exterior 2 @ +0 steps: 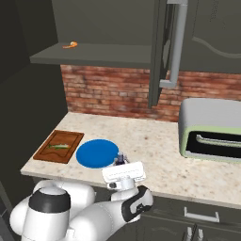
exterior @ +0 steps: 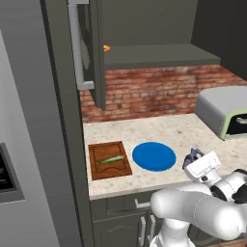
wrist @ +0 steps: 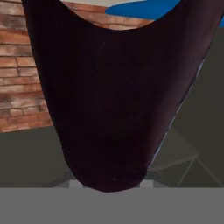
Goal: Pick the fish from the plate and place it on the cutting board. Then pick the condiment bottle from the cabinet and place it next to the cutting board.
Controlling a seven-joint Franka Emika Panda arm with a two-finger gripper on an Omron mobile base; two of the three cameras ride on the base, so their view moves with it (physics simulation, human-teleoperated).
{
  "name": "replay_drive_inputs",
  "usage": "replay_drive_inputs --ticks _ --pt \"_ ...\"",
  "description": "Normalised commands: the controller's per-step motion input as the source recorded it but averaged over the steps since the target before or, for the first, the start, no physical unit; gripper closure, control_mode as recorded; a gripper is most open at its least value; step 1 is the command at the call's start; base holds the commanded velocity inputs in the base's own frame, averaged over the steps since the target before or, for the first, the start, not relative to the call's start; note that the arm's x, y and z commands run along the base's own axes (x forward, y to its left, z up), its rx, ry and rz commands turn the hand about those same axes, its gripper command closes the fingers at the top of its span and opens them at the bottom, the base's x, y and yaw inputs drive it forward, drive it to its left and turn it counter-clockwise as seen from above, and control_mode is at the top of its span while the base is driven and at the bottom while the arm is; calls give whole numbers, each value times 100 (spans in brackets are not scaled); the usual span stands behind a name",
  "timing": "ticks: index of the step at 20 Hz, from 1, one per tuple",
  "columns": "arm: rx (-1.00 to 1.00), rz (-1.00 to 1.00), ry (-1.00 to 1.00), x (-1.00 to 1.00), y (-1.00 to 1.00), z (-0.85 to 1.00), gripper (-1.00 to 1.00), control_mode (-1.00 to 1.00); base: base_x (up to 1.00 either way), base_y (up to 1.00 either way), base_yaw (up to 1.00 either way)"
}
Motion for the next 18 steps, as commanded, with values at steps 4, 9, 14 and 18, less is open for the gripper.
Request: replay_drive_inputs --ticks 4,9,14,18 --pt "0 0 0 0 0 -2 -100 -100 0 0 0" --pt "0 0 0 -1 0 0 -100 -100 0 0 0" --pt "0 0 -1 -18 0 15 -100 -100 0 0 0" --pt "0 0 -4 -38 -2 30 -100 -100 0 0 0"
